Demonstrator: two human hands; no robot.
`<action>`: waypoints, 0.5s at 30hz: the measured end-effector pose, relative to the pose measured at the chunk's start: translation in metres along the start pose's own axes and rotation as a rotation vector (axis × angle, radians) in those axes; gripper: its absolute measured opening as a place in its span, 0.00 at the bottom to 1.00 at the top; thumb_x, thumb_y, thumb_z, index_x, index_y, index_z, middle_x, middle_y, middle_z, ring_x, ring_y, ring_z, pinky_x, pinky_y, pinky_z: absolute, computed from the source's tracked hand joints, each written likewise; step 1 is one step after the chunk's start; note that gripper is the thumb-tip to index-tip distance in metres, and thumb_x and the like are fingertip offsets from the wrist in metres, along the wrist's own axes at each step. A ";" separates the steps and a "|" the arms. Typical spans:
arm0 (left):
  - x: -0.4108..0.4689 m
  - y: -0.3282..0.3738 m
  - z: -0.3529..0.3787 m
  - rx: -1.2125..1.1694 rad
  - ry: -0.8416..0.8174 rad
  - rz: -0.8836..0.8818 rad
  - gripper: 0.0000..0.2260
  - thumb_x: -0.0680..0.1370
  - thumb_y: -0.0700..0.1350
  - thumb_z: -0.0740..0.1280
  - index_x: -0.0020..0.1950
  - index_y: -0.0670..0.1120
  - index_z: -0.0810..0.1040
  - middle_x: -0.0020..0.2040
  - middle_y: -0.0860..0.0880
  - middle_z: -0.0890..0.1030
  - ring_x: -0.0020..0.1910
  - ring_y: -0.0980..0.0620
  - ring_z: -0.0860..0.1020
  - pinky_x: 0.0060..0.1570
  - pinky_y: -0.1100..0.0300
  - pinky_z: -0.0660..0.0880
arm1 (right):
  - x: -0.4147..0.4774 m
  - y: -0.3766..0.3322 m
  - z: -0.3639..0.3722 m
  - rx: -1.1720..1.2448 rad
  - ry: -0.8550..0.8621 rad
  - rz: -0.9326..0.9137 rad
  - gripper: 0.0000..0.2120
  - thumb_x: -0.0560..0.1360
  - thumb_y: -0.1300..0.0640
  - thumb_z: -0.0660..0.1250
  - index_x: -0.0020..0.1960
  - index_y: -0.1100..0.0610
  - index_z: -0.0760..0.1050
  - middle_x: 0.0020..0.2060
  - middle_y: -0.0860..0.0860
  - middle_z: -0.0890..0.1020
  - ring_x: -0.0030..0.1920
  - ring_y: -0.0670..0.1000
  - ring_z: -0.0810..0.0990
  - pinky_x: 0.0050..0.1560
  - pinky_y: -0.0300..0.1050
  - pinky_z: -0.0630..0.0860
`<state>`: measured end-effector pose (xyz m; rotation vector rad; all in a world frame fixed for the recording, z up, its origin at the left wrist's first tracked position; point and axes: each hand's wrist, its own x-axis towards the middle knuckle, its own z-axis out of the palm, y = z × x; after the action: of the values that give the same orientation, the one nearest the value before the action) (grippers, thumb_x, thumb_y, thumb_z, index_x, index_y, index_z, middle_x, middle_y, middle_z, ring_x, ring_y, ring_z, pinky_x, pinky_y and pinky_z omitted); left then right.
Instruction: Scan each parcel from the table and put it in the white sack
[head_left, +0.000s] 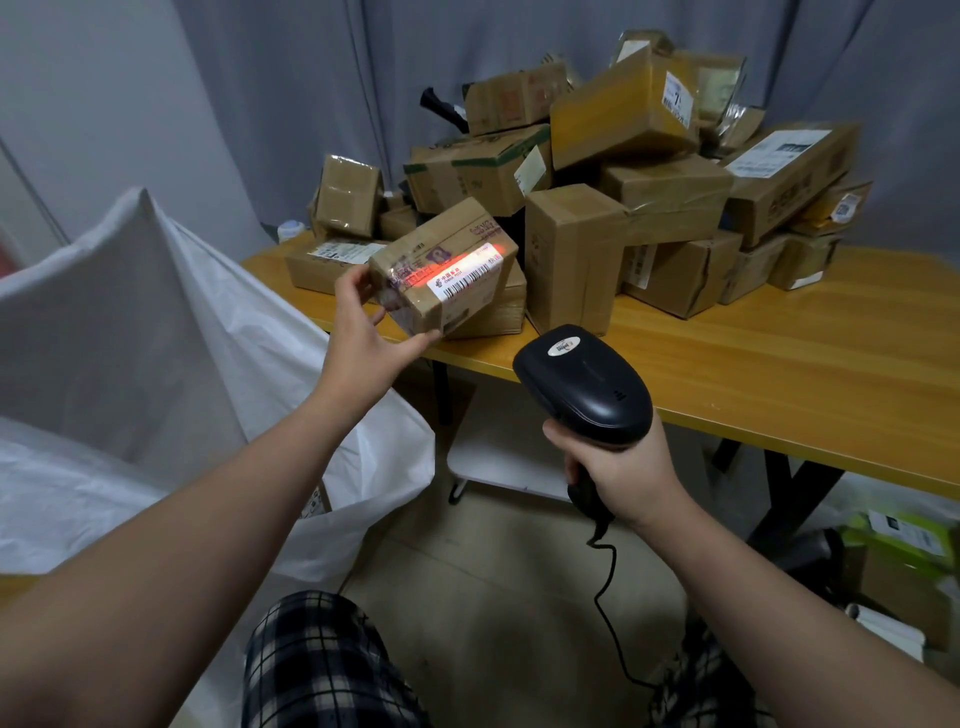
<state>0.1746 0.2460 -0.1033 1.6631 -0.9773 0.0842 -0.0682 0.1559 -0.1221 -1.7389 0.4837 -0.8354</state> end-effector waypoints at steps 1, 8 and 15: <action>0.001 -0.002 -0.001 0.015 0.021 0.015 0.39 0.67 0.41 0.78 0.71 0.45 0.59 0.68 0.50 0.67 0.66 0.58 0.68 0.63 0.72 0.67 | 0.000 -0.001 0.000 -0.018 -0.017 0.033 0.13 0.72 0.66 0.72 0.32 0.55 0.74 0.20 0.49 0.74 0.22 0.47 0.73 0.28 0.41 0.73; 0.014 -0.006 -0.005 0.233 0.024 0.130 0.39 0.68 0.44 0.78 0.72 0.47 0.60 0.68 0.48 0.68 0.67 0.52 0.69 0.68 0.54 0.69 | 0.036 -0.041 -0.007 -0.185 -0.088 0.136 0.13 0.73 0.57 0.71 0.31 0.57 0.74 0.20 0.50 0.75 0.22 0.50 0.75 0.30 0.43 0.73; 0.015 -0.004 -0.002 0.251 0.013 0.165 0.39 0.68 0.44 0.78 0.72 0.49 0.59 0.69 0.48 0.68 0.68 0.52 0.69 0.68 0.52 0.69 | 0.044 -0.063 -0.015 -0.253 -0.112 0.152 0.16 0.73 0.55 0.71 0.30 0.62 0.75 0.21 0.53 0.75 0.21 0.52 0.75 0.27 0.41 0.71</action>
<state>0.1876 0.2400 -0.0981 1.8034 -1.1290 0.3397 -0.0549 0.1362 -0.0477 -1.9403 0.6596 -0.5851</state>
